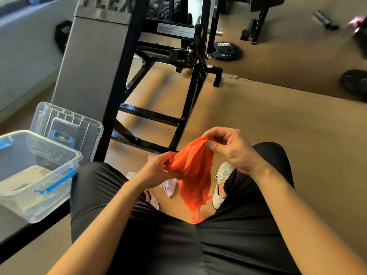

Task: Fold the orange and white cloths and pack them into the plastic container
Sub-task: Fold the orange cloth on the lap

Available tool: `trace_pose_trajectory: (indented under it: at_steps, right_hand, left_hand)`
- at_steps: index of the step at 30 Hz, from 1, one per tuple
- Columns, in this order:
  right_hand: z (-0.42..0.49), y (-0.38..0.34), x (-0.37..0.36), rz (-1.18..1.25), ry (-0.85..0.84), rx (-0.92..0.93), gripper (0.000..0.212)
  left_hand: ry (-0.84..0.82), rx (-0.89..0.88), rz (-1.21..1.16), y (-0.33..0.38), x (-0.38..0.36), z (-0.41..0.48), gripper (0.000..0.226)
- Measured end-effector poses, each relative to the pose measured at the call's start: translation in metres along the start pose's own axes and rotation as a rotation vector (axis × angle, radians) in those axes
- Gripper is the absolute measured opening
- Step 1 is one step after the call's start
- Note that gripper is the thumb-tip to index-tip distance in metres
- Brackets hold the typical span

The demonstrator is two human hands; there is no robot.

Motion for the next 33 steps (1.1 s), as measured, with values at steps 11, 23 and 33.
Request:
trace_pose_trajectory:
  at_steps: [11,23,33]
  right_hand:
    - [0.014,0.013,0.064,-0.489,0.156,-0.008,0.015]
    - [0.034,-0.003,0.048,-0.248,0.114,0.008,0.012]
    - [0.040,0.046,0.076,0.124,0.504,-0.276,0.009]
  left_hand:
    - [0.202,-0.020,-0.592,0.008,0.073,-0.020,0.008]
    - [0.593,0.095,-0.744,0.022,0.139,-0.015,0.010]
    - [0.411,0.307,-0.889,0.025,0.114,0.000,0.012]
Point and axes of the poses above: each hand's wrist, its own z-axis towards the middle knuckle, its own x-axis out of the back of the hand, y = z × x, the point moved 9 cm from there along z, towards the middle knuckle, and after that the axes turned 9 degrees about x, right-handed, at the moved point
